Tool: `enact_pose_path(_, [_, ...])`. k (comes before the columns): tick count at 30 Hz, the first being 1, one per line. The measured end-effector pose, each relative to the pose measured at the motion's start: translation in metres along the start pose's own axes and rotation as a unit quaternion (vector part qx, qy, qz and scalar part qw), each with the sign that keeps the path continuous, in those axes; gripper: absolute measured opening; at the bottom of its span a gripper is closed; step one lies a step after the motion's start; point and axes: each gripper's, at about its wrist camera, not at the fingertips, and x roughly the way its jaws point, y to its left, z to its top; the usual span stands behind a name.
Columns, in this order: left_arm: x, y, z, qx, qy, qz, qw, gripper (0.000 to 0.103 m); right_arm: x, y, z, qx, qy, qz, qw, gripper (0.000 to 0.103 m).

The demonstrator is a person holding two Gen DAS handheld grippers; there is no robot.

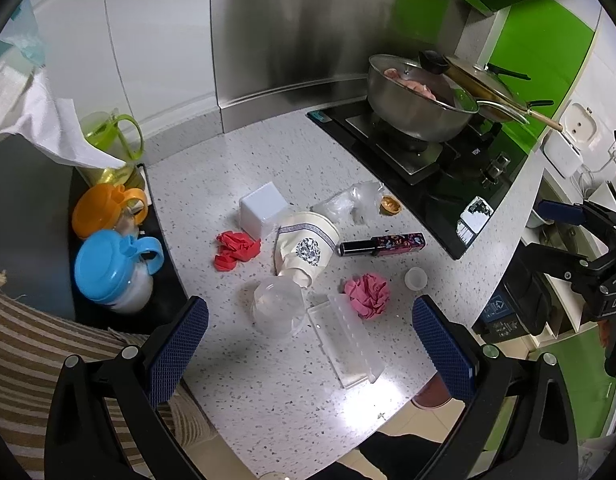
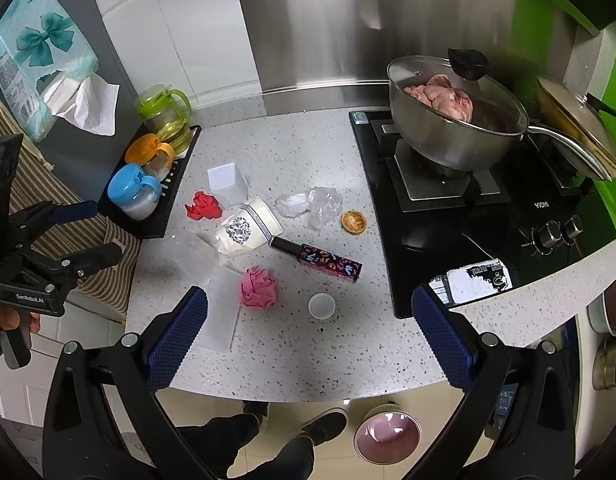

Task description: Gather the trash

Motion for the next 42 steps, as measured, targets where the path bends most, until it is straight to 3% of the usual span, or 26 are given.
enact_pose_path(10, [0.066, -0.001, -0.014, -0.05, 0.069, -0.034, 0.9958, 0.098, 0.015, -0.013, 0.0, 0.004, 0.024, -0.003, 1.0, 0.1])
enact_pose_path(17, [0.11, -0.005, -0.032, -0.107, 0.124, -0.076, 0.9836, 0.097, 0.023, -0.024, -0.007, 0.008, 0.041, -0.008, 0.999, 0.1])
enact_pose_path(19, [0.119, -0.008, -0.036, -0.117, 0.135, -0.088, 0.9799, 0.091, 0.025, -0.027, -0.008, 0.007, 0.045, -0.008, 0.999, 0.1])
enact_pose_path(21, [0.128, -0.011, -0.04, -0.126, 0.147, -0.1, 0.976, 0.077, 0.027, -0.03, -0.009, 0.008, 0.049, -0.008, 0.999, 0.1])
enact_pose_path(25, [0.139, -0.014, -0.047, -0.141, 0.16, -0.119, 0.9697, 0.058, 0.03, -0.035, -0.011, 0.008, 0.055, -0.006, 0.998, 0.1])
enact_pose_path(30, [0.144, -0.017, -0.051, -0.145, 0.163, -0.129, 0.9674, 0.011, 0.034, -0.037, -0.013, 0.007, 0.058, -0.002, 0.998, 0.1])
enact_pose_path(33, [0.144, -0.016, -0.051, -0.145, 0.16, -0.135, 0.967, 0.008, 0.035, -0.038, -0.013, 0.007, 0.059, 0.0, 0.998, 0.1])
enact_pose_path(42, [0.121, -0.027, -0.04, -0.097, 0.133, -0.125, 0.9784, 0.007, 0.043, -0.035, -0.01, 0.004, 0.063, 0.004, 0.998, 0.1])
